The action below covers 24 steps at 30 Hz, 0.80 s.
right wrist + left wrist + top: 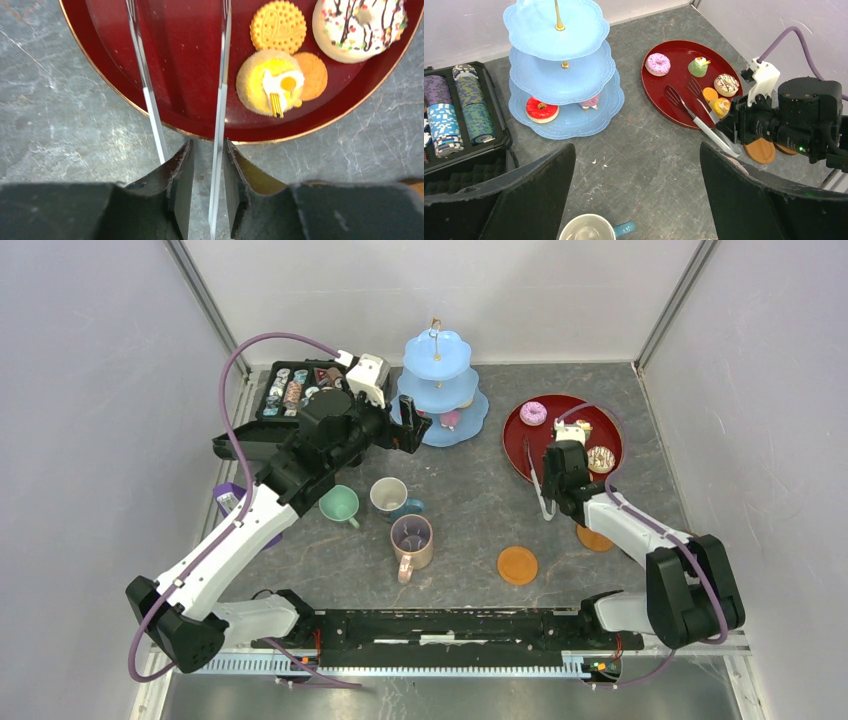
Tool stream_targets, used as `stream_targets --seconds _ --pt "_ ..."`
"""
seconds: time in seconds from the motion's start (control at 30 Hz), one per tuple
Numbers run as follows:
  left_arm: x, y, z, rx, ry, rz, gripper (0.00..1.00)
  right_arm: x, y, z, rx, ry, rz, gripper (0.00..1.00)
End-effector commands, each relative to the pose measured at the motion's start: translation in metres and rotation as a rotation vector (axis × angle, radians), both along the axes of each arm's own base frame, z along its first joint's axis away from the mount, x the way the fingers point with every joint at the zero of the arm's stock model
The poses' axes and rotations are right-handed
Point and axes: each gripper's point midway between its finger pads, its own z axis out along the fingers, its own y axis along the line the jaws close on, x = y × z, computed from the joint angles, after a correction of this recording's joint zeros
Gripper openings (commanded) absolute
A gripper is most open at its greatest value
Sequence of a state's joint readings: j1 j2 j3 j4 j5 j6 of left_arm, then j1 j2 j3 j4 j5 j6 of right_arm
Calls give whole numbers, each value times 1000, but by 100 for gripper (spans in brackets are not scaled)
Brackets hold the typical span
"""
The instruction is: Serve the afternoon tea
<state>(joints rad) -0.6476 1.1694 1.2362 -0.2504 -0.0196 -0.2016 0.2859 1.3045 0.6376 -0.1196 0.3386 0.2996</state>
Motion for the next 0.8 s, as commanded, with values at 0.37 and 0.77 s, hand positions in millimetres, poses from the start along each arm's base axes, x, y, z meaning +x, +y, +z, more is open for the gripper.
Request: stream_targets --seconds 0.37,0.77 --pt "1 -11 -13 84 103 10 100 27 25 18 -12 -56 209 88" --pt "-10 -13 -20 94 102 -46 100 26 10 1 -72 -62 170 72"
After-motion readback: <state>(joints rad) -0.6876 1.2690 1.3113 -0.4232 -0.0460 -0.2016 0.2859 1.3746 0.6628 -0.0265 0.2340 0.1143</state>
